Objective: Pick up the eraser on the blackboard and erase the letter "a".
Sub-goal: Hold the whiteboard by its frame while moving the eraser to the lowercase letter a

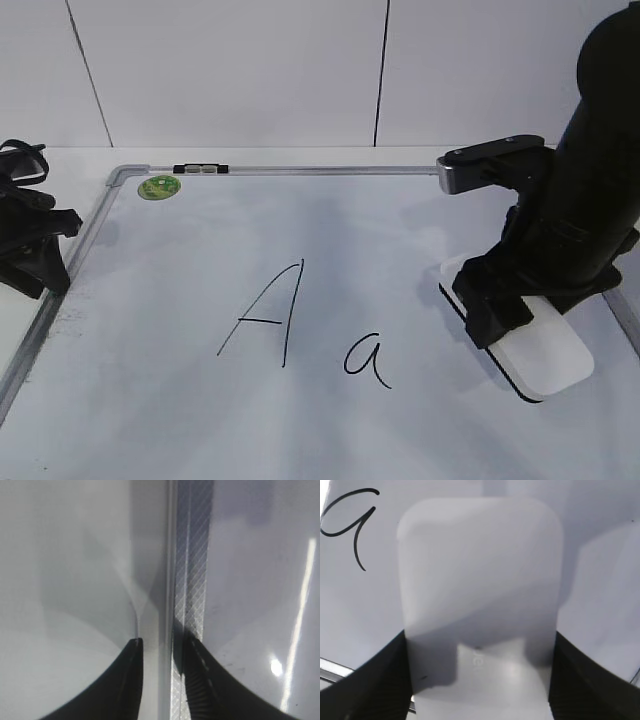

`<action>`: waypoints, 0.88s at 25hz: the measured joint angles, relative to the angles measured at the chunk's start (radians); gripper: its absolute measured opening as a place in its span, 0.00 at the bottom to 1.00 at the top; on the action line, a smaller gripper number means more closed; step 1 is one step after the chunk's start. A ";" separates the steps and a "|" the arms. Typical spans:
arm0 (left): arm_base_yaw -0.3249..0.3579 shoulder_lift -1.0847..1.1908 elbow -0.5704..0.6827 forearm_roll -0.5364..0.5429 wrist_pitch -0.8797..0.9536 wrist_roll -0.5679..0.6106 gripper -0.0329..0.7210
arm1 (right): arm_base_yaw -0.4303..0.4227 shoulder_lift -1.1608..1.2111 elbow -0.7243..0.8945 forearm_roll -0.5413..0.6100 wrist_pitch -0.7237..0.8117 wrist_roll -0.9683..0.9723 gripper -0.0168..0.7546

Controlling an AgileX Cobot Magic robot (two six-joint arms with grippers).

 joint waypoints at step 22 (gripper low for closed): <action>-0.002 0.000 -0.002 -0.004 0.004 0.000 0.08 | 0.029 0.064 -0.038 -0.006 0.022 0.000 0.71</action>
